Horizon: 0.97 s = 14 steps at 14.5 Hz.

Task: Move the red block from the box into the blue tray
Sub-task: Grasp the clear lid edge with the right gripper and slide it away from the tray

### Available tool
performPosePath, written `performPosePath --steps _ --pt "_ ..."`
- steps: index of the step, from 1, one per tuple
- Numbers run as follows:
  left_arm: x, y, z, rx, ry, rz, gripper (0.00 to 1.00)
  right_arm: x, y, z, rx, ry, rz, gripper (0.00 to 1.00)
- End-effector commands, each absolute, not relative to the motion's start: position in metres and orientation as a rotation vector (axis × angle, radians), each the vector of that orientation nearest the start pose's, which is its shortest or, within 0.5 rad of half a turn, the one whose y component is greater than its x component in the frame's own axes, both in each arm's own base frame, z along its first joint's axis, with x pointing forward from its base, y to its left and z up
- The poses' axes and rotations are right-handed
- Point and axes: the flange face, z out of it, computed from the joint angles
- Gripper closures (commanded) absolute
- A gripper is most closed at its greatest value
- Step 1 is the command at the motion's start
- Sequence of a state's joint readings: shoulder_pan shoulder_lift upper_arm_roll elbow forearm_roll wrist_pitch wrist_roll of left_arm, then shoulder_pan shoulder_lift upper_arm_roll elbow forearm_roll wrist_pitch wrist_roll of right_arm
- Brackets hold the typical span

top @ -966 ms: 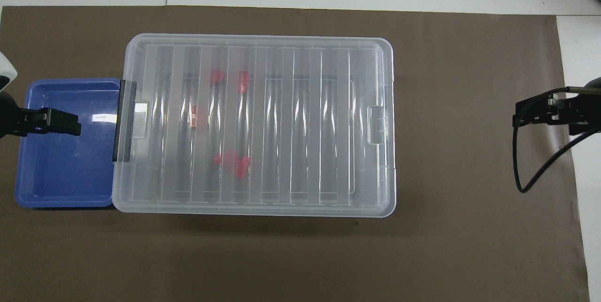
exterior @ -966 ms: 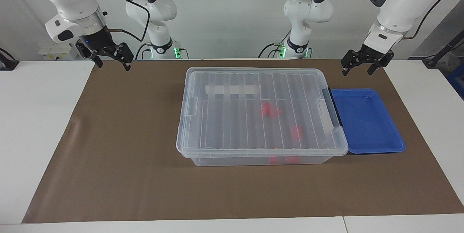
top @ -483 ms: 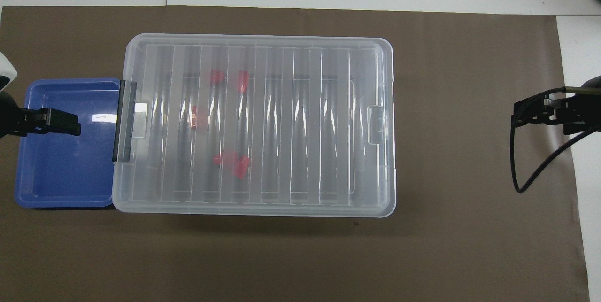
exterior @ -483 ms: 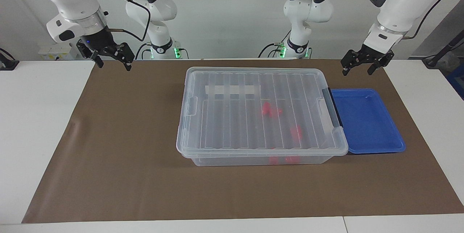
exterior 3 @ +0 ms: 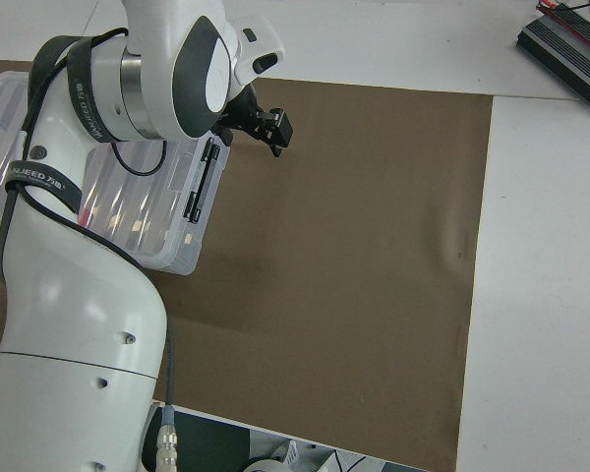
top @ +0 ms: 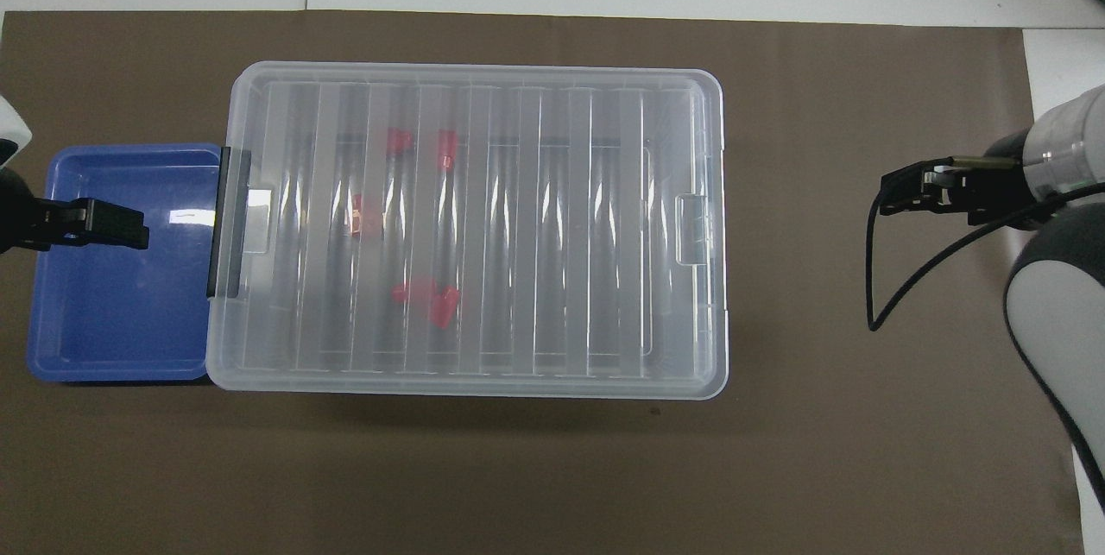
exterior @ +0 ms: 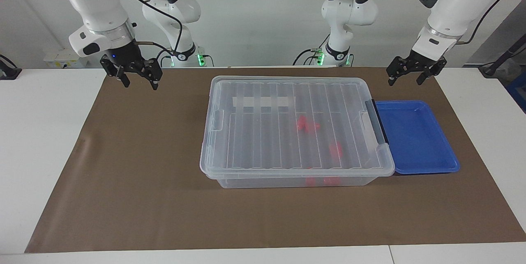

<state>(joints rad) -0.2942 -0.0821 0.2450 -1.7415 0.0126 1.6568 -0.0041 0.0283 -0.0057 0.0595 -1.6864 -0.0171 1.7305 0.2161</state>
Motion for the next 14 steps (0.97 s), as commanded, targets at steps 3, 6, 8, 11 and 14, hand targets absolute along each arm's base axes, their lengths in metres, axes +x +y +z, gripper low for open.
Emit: performPosePath --steps 3,6,8,11,14 --pt "0.529 -0.018 0.598 -3.161 0.053 -0.001 0.00 0.567 0.095 0.543 -3.114 0.238 -0.150 0.07" --pt "0.529 -0.018 0.598 -3.161 0.053 -0.001 0.00 0.570 0.109 0.524 -3.107 0.220 -0.174 0.07" --pt "0.529 -0.018 0.598 -3.161 0.053 -0.001 0.00 0.571 0.132 0.513 -3.108 0.167 -0.166 0.07" --pt "0.529 -0.018 0.598 -3.161 0.053 -0.001 0.00 0.574 0.159 0.496 -3.097 0.178 -0.171 0.07" --pt "0.529 -0.018 0.598 -3.161 0.053 -0.001 0.00 0.574 0.175 0.480 -3.099 0.162 -0.156 0.05"
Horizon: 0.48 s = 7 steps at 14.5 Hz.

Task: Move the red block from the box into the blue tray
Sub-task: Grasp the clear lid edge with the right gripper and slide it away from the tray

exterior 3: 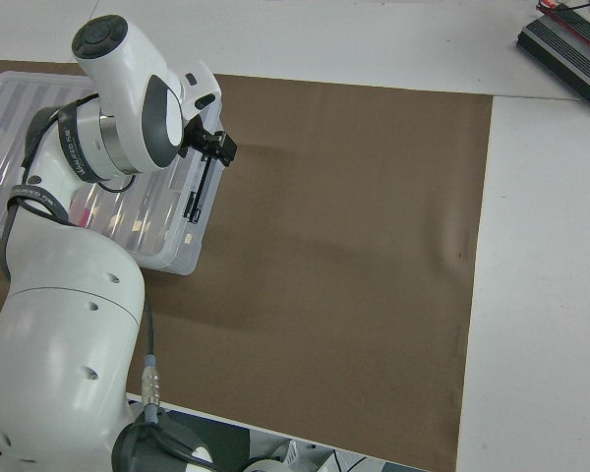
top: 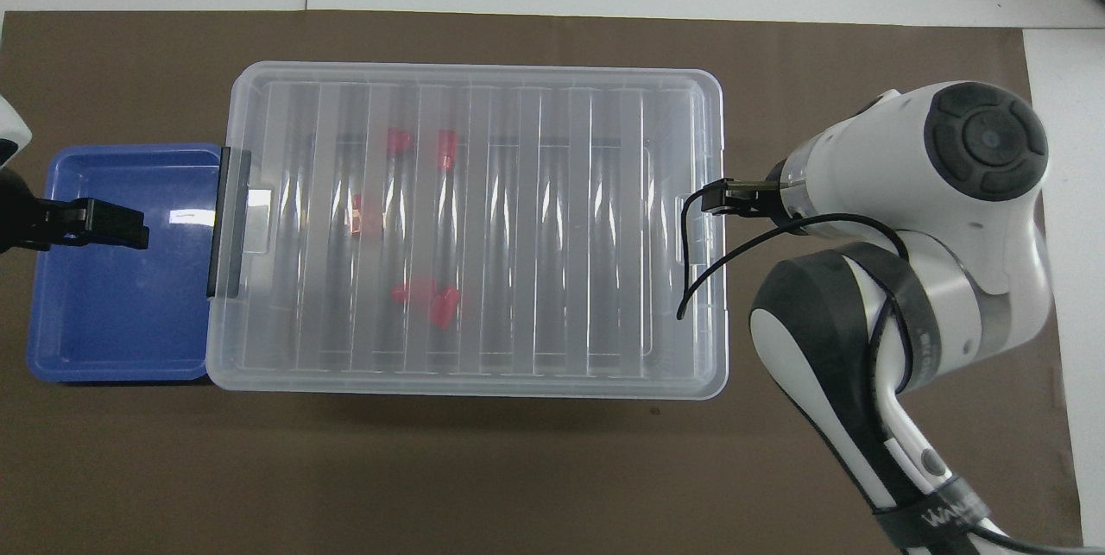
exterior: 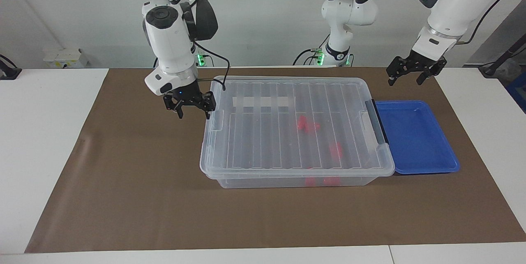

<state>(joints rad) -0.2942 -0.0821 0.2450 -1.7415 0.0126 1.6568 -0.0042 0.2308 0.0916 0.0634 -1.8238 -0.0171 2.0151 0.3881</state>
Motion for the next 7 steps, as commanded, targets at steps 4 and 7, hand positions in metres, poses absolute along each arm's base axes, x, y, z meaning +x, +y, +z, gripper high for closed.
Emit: performPosePath --steps 4,7 --pt "0.529 -0.018 0.598 -3.161 0.053 -0.001 0.00 0.569 0.175 0.462 -3.108 0.145 -0.125 0.03" --pt "0.529 -0.018 0.598 -3.161 0.053 -0.001 0.00 0.565 0.180 0.460 -3.114 0.124 -0.109 0.03"
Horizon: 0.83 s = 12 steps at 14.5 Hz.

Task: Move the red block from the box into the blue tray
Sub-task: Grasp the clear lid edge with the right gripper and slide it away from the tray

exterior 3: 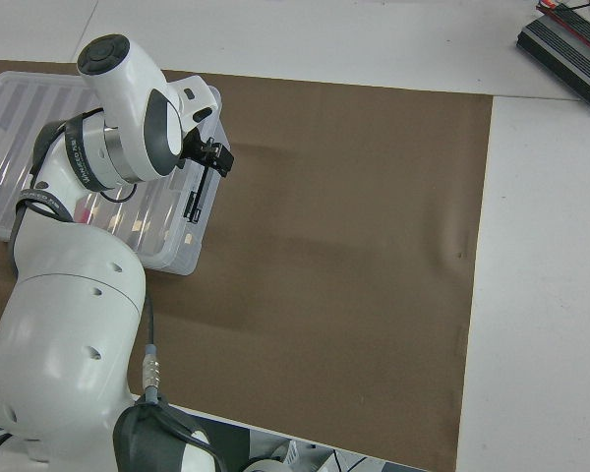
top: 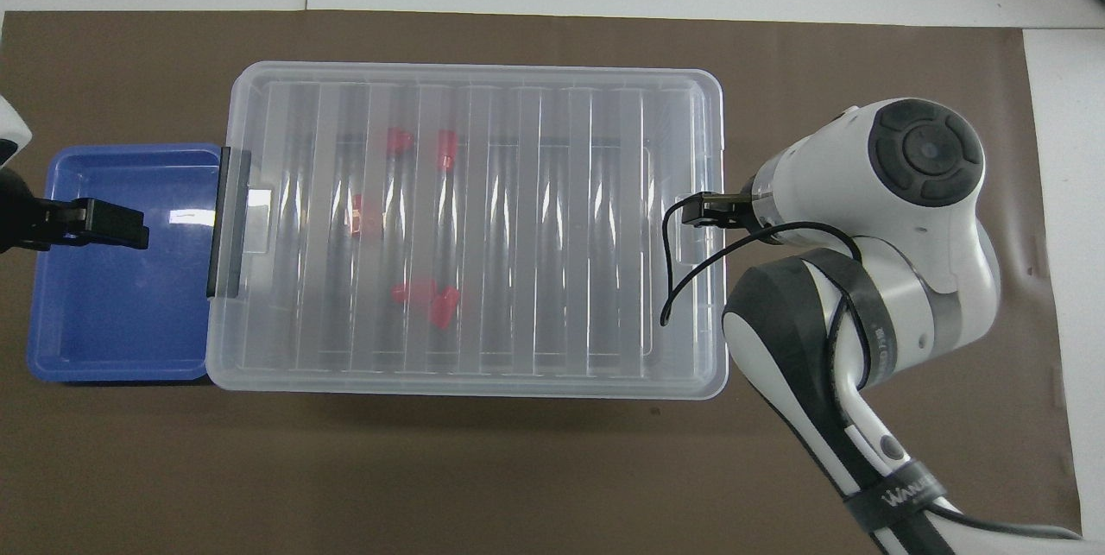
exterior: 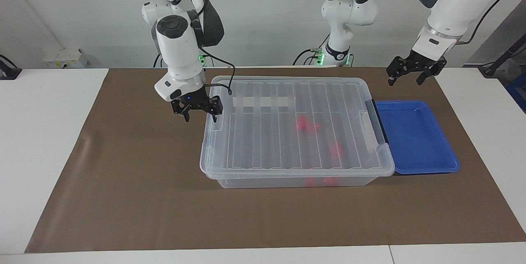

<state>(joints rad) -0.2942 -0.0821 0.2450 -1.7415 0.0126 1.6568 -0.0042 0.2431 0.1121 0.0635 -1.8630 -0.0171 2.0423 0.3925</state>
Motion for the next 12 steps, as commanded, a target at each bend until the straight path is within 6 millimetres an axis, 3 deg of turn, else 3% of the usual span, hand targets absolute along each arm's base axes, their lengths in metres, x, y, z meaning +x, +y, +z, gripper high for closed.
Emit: performPosePath --steps 1,5,7,12 --pt "0.529 -0.018 0.598 -3.161 0.053 -0.001 0.00 0.565 0.179 0.460 -3.116 0.124 -0.100 0.03" --pt "0.529 -0.019 0.598 -3.161 0.051 0.001 0.00 0.566 0.170 0.460 -3.118 0.132 -0.089 0.03" --pt "0.529 -0.021 0.598 -3.161 0.058 -0.002 0.00 0.568 0.156 0.460 -3.125 0.158 -0.068 0.03" --pt "0.528 -0.019 0.598 -3.161 0.051 0.011 0.00 0.575 0.109 0.460 -3.139 0.037 -0.031 0.02"
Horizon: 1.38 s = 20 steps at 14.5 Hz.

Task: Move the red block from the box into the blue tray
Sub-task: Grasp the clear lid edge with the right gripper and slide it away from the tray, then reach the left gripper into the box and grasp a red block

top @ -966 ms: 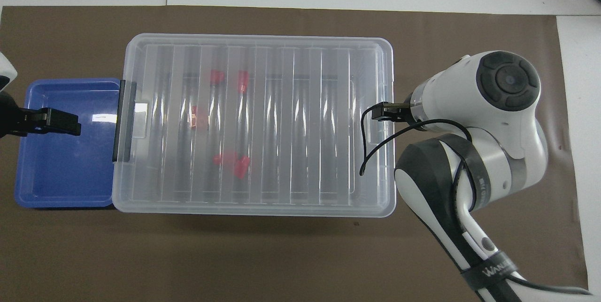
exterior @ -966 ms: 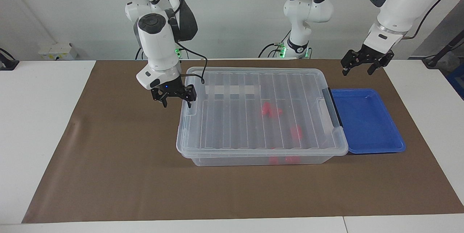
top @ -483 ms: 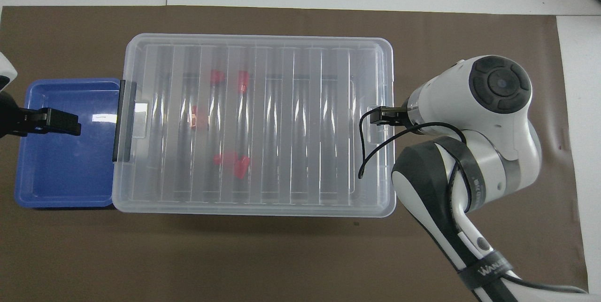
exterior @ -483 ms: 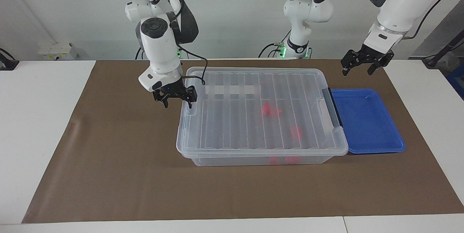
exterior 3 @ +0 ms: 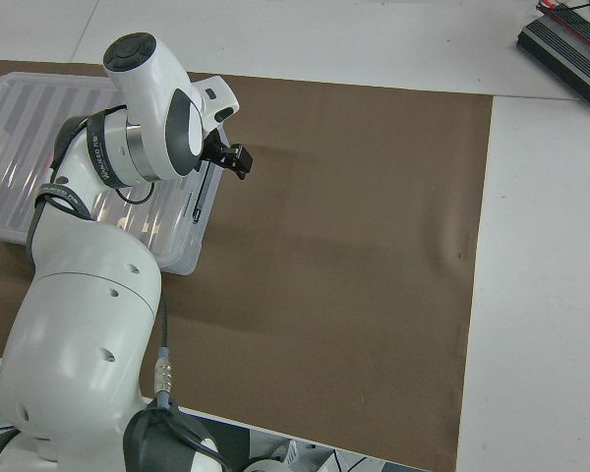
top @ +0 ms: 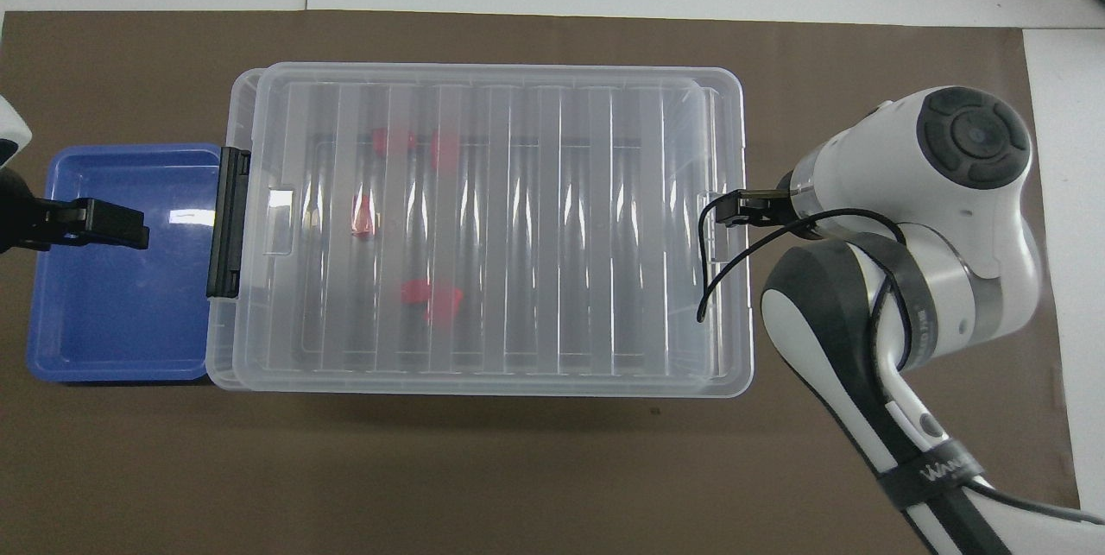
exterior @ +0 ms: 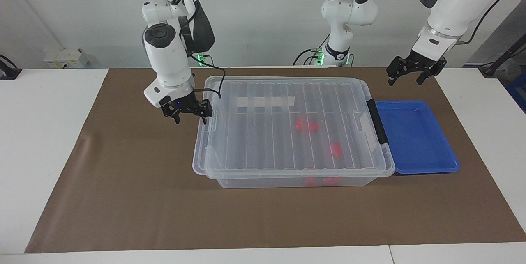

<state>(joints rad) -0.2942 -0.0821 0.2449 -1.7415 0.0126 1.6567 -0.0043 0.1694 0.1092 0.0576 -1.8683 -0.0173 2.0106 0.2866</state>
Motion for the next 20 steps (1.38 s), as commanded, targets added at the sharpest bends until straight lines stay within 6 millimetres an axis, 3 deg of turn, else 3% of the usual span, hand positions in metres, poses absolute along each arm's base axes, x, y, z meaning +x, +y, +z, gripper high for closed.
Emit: performPosePath --steps 1,4,6,9,13,15,18,20 --pt "0.528 -0.021 0.598 -3.161 0.049 0.011 0.00 0.576 0.099 0.459 -3.141 0.013 -0.015 0.02" --pt "0.529 -0.040 0.602 -3.159 -0.111 -0.022 0.00 0.580 0.061 0.458 -3.143 -0.062 0.004 0.02" --pt "0.531 -0.075 0.604 -3.152 -0.291 -0.088 0.00 0.581 0.033 0.457 -3.141 -0.115 0.014 0.01" --pt "0.532 -0.106 0.603 -3.133 -0.599 -0.181 0.00 0.582 0.001 0.458 -3.134 -0.133 0.016 0.00" --pt "0.534 -0.138 0.586 -3.138 -0.559 -0.214 0.00 0.581 -0.021 0.458 -3.134 -0.130 0.023 0.00" --pt "0.541 -0.163 0.555 -3.133 -0.490 -0.200 0.00 0.579 -0.028 0.458 -3.132 -0.147 0.037 0.00" --pt "0.557 -0.192 0.497 -3.083 -0.374 -0.183 0.00 0.577 -0.053 0.460 -3.129 -0.190 0.035 0.00" --pt "0.558 -0.191 0.468 -3.091 -0.350 -0.196 0.00 0.576 -0.062 0.460 -3.128 -0.202 0.032 0.00"
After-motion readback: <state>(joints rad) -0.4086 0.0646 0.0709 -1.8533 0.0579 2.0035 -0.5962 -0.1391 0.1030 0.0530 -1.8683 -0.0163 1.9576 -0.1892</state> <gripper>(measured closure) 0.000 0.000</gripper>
